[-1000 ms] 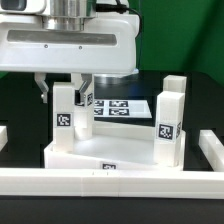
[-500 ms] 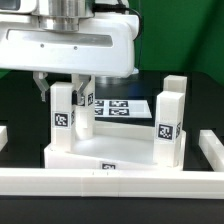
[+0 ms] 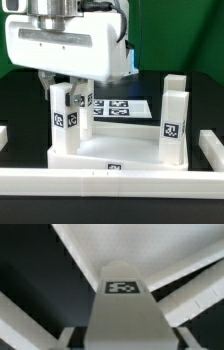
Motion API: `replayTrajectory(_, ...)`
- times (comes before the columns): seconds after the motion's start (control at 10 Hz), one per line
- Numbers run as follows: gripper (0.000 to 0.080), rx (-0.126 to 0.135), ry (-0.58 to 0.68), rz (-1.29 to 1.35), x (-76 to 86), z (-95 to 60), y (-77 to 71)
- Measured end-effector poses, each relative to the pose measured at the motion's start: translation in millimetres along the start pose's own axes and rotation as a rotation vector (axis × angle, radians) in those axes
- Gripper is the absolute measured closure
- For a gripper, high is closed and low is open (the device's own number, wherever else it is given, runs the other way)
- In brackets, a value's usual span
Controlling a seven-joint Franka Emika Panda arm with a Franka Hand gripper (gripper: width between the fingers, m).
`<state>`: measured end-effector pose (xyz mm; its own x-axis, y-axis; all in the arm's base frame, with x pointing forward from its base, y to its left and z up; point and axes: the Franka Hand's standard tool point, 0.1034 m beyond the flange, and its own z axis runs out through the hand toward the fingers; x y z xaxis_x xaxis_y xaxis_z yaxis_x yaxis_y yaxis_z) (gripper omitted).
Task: Assemble desk
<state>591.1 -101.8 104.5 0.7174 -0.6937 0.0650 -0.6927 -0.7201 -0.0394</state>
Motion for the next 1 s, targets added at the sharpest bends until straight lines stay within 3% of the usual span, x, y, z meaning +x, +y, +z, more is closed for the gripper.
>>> replayTrajectory(0.4, 0.0509, 0.036, -0.012, 0.343, 0.3, 0.3, -0.3)
replayTrajectory(0.7, 0.0509, 0.028, -0.031, 0.521, -1.1, 0.4, 0.4)
replayTrajectory(1.0, 0.0457, 0.025, -0.029, 0.446, -1.5, 1.4, 0.8)
